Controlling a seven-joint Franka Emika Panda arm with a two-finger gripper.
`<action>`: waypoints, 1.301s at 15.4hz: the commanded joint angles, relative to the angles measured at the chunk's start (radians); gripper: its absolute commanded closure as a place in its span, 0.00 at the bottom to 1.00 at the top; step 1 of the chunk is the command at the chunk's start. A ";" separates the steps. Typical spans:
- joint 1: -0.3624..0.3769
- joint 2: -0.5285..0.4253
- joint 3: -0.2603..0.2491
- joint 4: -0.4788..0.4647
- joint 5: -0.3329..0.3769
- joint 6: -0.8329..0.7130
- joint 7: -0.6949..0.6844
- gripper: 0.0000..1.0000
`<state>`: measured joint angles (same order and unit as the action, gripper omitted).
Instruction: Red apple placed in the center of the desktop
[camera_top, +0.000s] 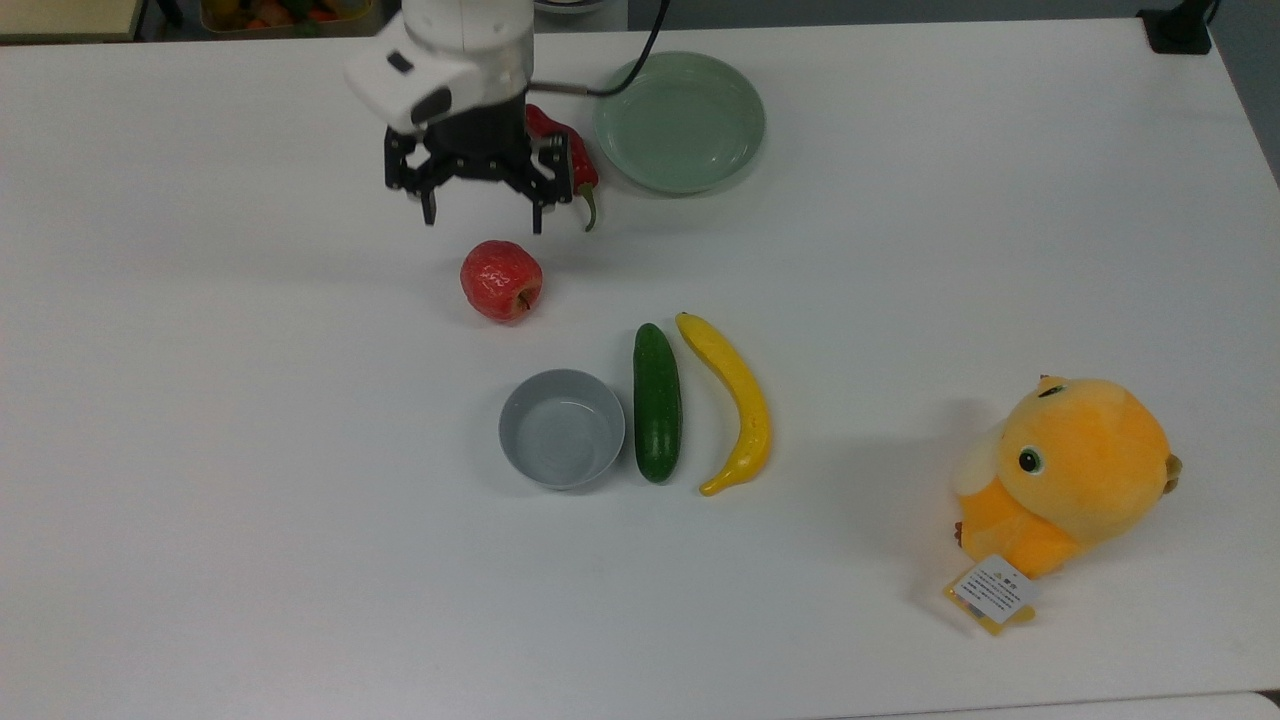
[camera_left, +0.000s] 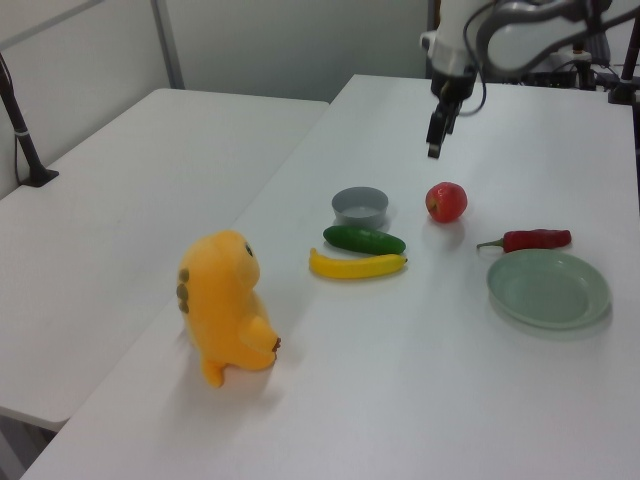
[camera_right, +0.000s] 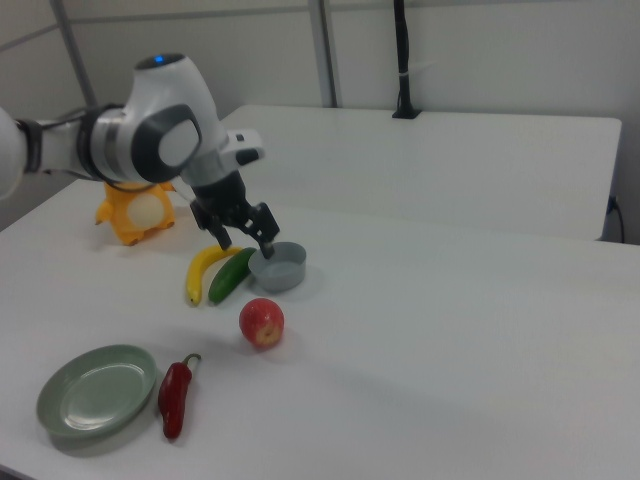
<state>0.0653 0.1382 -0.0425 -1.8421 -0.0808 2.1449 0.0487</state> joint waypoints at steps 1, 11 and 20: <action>0.025 -0.089 -0.034 -0.019 0.096 -0.071 0.048 0.00; 0.080 -0.120 -0.069 -0.042 0.121 -0.131 0.073 0.00; 0.080 -0.117 -0.063 -0.043 0.119 -0.126 0.082 0.00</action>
<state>0.1243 0.0400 -0.0912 -1.8721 0.0318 2.0386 0.1320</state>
